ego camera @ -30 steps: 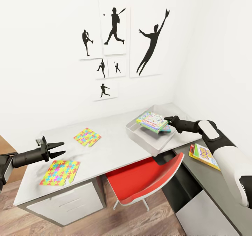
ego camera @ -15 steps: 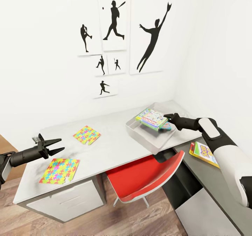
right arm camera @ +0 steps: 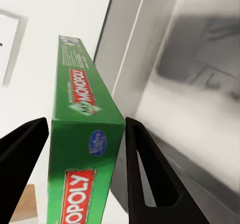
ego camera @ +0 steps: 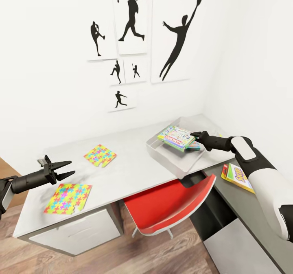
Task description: Put all the toys in the child's room - the three board games (two on the bed and one on the table), the two jigsaw puzzles on the table, and the tennis ball on the table - inside the toy box on the table in the child's room.
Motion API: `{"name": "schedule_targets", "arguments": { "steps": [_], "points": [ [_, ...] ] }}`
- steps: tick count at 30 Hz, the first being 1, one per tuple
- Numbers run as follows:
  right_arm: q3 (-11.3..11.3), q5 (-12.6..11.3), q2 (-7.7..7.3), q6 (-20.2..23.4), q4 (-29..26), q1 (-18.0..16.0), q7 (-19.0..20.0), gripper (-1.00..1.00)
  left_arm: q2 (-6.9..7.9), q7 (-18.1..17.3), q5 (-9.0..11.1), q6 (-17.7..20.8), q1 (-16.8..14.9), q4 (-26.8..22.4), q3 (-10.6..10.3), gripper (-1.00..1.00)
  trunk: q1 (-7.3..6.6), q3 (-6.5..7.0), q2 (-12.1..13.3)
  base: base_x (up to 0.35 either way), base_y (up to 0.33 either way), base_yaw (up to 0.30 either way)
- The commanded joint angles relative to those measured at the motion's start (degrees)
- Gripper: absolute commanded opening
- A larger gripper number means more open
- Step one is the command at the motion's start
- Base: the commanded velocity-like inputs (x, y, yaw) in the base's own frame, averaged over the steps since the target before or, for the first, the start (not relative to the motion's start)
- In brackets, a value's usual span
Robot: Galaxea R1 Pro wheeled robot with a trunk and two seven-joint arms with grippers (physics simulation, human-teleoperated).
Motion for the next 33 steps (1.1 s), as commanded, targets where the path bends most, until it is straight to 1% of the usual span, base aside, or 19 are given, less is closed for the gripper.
{"name": "schedule_targets", "arguments": {
  "steps": [1, 17, 24, 30, 33],
  "points": [
    [0.2, 0.2, -0.07, 0.1, 0.0, -0.1, 0.3, -1.00, 0.01, -0.3, -0.1, 0.6, 0.0, 0.0, 0.0, 1.00, 0.04, -0.20, -0.1, 0.053, 0.000, 0.000],
    [0.2, 0.1, -0.10, -0.4, 0.0, 0.1, 0.5, -1.00, -0.03, -0.3, -0.1, 0.6, 0.0, 0.0, 0.0, 1.00, 0.04, -1.70, -0.1, 0.057, 0.000, 0.000],
    [-0.5, 0.0, -0.09, -0.4, -0.1, 0.2, 0.6, -1.00, -0.04, -0.3, 0.0, 0.6, 0.0, 0.0, 0.0, 1.00, 0.04, -1.84, -0.1, 0.026, 0.000, 0.000],
    [-0.5, 0.2, 0.02, -0.5, -2.8, 0.4, 0.2, -1.00, 0.00, -0.3, -0.1, 0.6, 0.0, 0.0, 0.0, 1.00, 0.04, -1.85, -0.1, 0.004, 0.000, 0.000],
    [-0.1, 0.4, 0.19, -0.8, -3.8, 0.6, 0.0, -1.00, -0.04, -0.3, -0.1, 0.6, 0.0, 0.0, 0.0, 1.00, 0.04, -1.85, -0.1, 0.000, 0.000, 0.000]
  ]
}}
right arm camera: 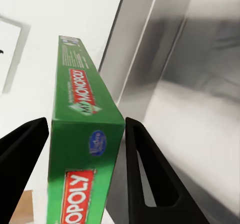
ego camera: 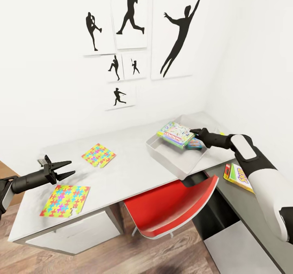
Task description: Put all the toys in the child's room - the three board games (two on the bed and one on the table), the two jigsaw puzzles on the table, and the tennis ball on the table - inside the toy box on the table in the child's room.
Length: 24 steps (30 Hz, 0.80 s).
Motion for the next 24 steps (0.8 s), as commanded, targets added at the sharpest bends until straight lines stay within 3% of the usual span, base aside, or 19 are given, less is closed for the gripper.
{"name": "schedule_targets", "arguments": {
  "steps": [1, 10, 17, 24],
  "points": [
    [0.2, 0.2, -0.05, -0.1, -0.1, 0.0, 0.3, -1.00, 0.00, -0.3, -0.1, 0.6, 0.0, 0.0, 0.0, 1.00, 0.03, -0.10, -0.1, 0.000, 0.000, 0.000],
    [0.8, 0.5, 0.05, -1.4, -0.4, 0.1, 0.3, -1.00, -0.03, -0.3, -0.1, 0.6, 0.0, 0.0, 0.0, 1.00, 0.03, -0.10, -0.1, 0.000, 0.000, 0.000],
    [0.3, 6.4, 0.25, -1.5, -0.4, 0.1, 0.3, -1.00, -0.03, -0.3, -0.1, 0.6, 0.0, 0.0, 0.0, 1.00, 0.03, -0.10, -0.1, 0.000, 0.000, 0.000],
    [0.0, 7.5, 0.35, -1.5, -0.4, 0.1, 0.4, -1.00, -0.01, -0.3, -0.1, 0.6, 0.0, 0.0, -0.1, 1.00, 0.03, -0.10, -0.1, 0.048, 0.012, 0.000]
  ]
}}
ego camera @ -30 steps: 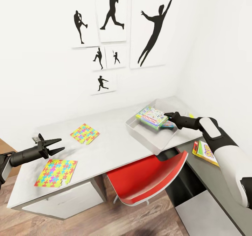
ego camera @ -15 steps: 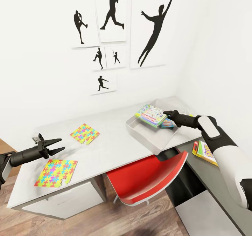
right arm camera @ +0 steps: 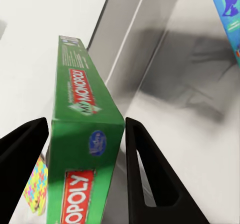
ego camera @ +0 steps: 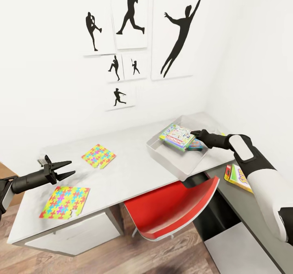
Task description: Put all the toys in the child's room - the three board games (two on the bed and one on the table), the two jigsaw puzzles on the table, and the tennis ball on the table - inside the toy box on the table in the child's room.
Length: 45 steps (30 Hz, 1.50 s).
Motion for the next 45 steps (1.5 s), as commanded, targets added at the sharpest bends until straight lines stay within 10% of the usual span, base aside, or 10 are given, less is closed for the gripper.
{"name": "schedule_targets", "arguments": {
  "steps": [1, 45],
  "points": [
    [0.1, 0.3, -0.05, 0.1, 0.0, -0.1, 0.3, -1.00, 0.03, -0.3, -0.1, 0.6, 0.0, 0.0, 0.0, 1.00, 0.04, -0.10, -0.1, 0.032, 0.006, 0.000],
    [0.7, 6.5, 0.41, 4.8, 2.5, -0.1, 1.5, -1.00, 0.07, -0.3, 0.0, 0.5, 0.0, 0.0, 0.1, 1.00, 0.04, -0.10, -0.1, 0.002, 0.000, 0.000]
  ]
}}
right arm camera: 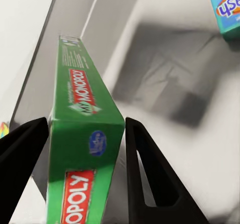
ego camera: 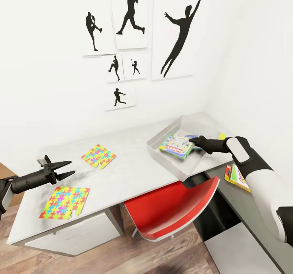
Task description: Put all the toys in the child's room - the three board games (two on the bed and one on the table), the two jigsaw puzzles on the table, and the tennis ball on the table - inside the toy box on the table in the child's room.
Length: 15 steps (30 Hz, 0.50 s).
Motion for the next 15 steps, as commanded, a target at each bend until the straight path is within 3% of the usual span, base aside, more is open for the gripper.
{"name": "schedule_targets", "arguments": {
  "steps": [1, 15],
  "points": [
    [0.2, 0.4, 0.01, 0.3, 0.0, -0.1, 0.4, -1.00, 0.01, -0.3, -0.1, 0.6, 0.0, 0.0, 0.0, 1.00, 0.03, -0.10, -0.1, 0.000, 0.000, 0.000],
    [0.2, 0.6, 1.13, 0.9, 0.0, -0.1, 0.0, -1.00, 0.01, -0.3, -0.1, 0.6, 0.0, 0.0, 0.1, 1.00, 0.03, -0.10, -0.1, 0.000, 0.000, 0.000]
  ]
}}
